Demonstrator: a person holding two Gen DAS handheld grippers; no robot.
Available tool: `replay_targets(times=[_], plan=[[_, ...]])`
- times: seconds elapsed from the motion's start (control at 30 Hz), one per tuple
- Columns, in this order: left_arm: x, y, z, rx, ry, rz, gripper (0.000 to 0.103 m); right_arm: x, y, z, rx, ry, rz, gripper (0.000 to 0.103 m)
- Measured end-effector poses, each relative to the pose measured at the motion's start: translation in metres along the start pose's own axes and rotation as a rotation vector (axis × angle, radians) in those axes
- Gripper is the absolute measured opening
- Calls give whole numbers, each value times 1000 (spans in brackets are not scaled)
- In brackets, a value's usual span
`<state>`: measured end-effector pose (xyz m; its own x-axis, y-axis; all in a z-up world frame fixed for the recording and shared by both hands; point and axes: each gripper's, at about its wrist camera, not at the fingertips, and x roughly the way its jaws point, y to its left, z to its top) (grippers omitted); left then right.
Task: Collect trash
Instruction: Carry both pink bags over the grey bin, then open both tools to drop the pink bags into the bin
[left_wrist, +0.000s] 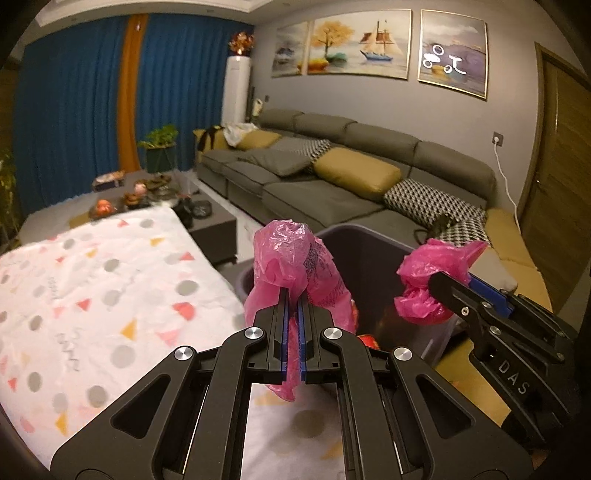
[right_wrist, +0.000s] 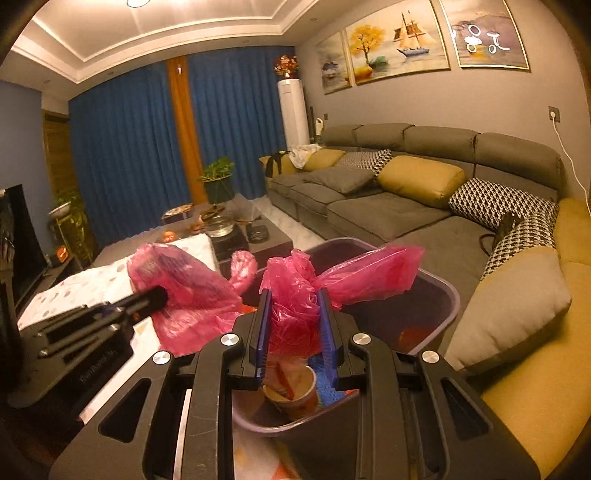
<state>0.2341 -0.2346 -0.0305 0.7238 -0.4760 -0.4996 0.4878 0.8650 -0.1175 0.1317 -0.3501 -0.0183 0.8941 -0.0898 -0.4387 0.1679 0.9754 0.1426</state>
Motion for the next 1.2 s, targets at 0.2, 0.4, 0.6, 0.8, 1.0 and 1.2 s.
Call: replay_targets(times=[0.2, 0.4, 0.6, 0.8, 1.0, 1.2], plan=[[17, -11, -3, -5, 16, -92, 7, 7, -5, 3, 15, 15, -13, 26], [19, 2, -10, -35, 20, -87, 64, 14, -11, 7, 30, 25, -21, 27], [0, 19, -11, -78, -22, -44, 83, 18, -7, 7, 30, 32, -23, 27], [-11, 22, -11, -90, -36, -27, 87, 16, -7, 7, 38, 28, -18, 43], [-31, 28, -18, -85, -77, 36, 94, 12, -8, 7, 45, 20, -26, 49], [-50, 35, -19, -72, -88, 110, 97, -4, 0, 5, 18, -21, -47, 75]])
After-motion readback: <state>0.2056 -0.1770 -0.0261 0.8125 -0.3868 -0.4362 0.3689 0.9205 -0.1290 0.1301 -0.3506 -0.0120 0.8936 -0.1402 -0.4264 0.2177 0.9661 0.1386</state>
